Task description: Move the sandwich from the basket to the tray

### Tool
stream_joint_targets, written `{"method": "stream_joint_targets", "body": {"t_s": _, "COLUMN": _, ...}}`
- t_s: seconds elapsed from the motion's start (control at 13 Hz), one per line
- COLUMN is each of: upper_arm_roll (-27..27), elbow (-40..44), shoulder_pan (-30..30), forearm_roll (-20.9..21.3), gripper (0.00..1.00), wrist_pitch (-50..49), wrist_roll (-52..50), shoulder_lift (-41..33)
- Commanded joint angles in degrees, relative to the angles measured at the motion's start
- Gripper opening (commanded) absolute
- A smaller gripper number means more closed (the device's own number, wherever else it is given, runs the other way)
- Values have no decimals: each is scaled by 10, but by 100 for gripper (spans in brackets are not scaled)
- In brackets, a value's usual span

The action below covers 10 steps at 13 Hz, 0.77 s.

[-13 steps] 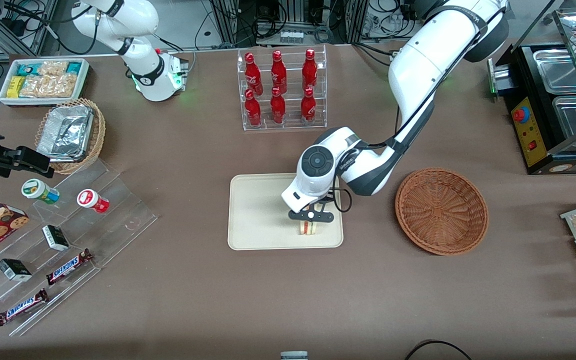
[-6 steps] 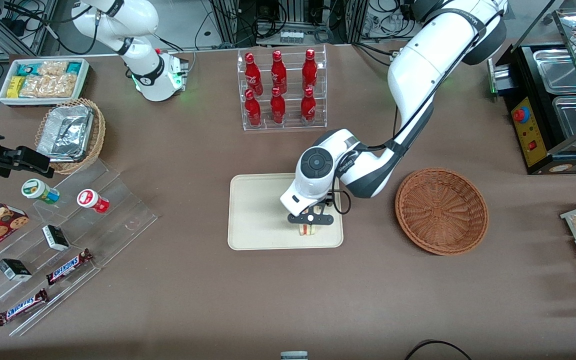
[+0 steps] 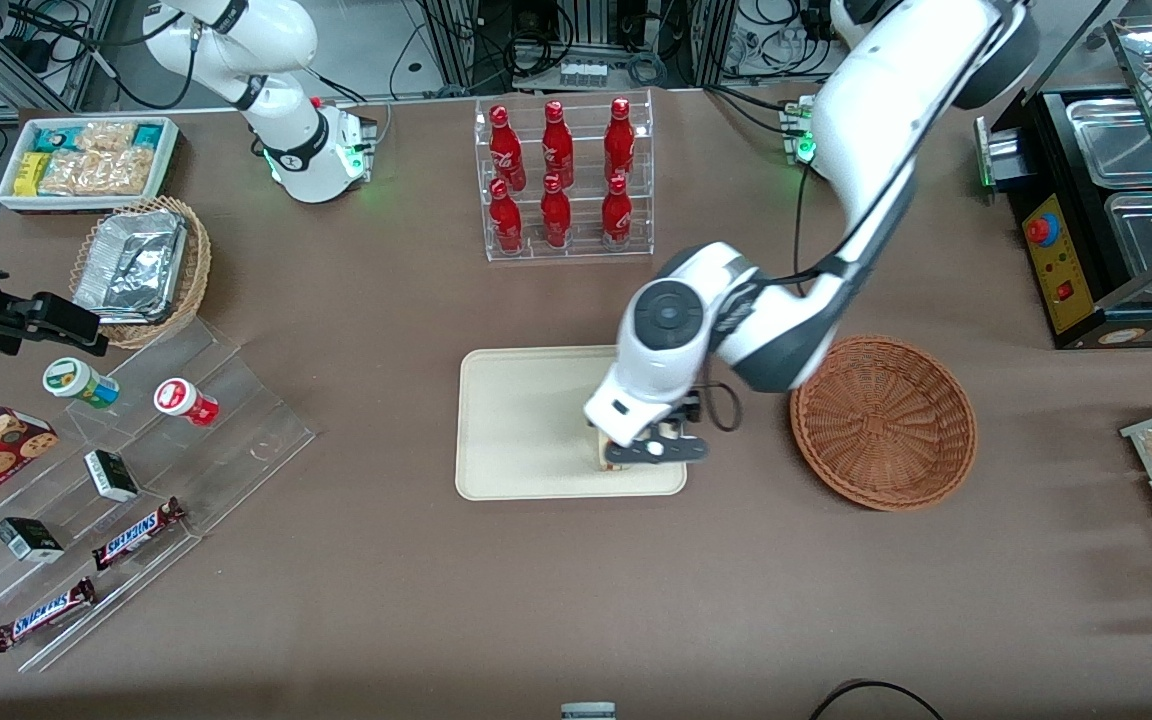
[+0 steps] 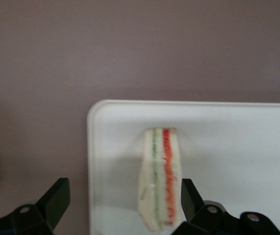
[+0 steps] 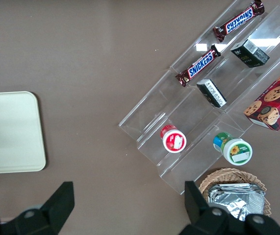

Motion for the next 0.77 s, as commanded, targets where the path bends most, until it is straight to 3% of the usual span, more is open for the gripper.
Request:
{"method": "stream_joint_targets", "body": {"t_s": 0.0, "upper_arm_roll": -1, "elbow": -6, "shoulder_pan": 35, "forearm_roll": -14, "gripper": 100, "wrist_pitch": -35, "wrist_roll": 41, "shoulder_lift": -36}}
{"method": "stream_joint_targets", "body": {"t_s": 0.46, "upper_arm_roll": -3, "elbow": -8, "shoulder_pan": 131, "forearm_roll": -21, "gripper": 100, "wrist_pitch": -153, "wrist_roll": 104, "shoulder_lift": -99}}
{"method": "stream_joint_targets", "body": {"t_s": 0.69, "upper_arm_roll": 7, "elbow": -28, "shoulder_pan": 173, "forearm_roll": -64, "gripper": 100, "wrist_pitch": -201, "wrist_roll": 198, "shoulder_lift": -153}}
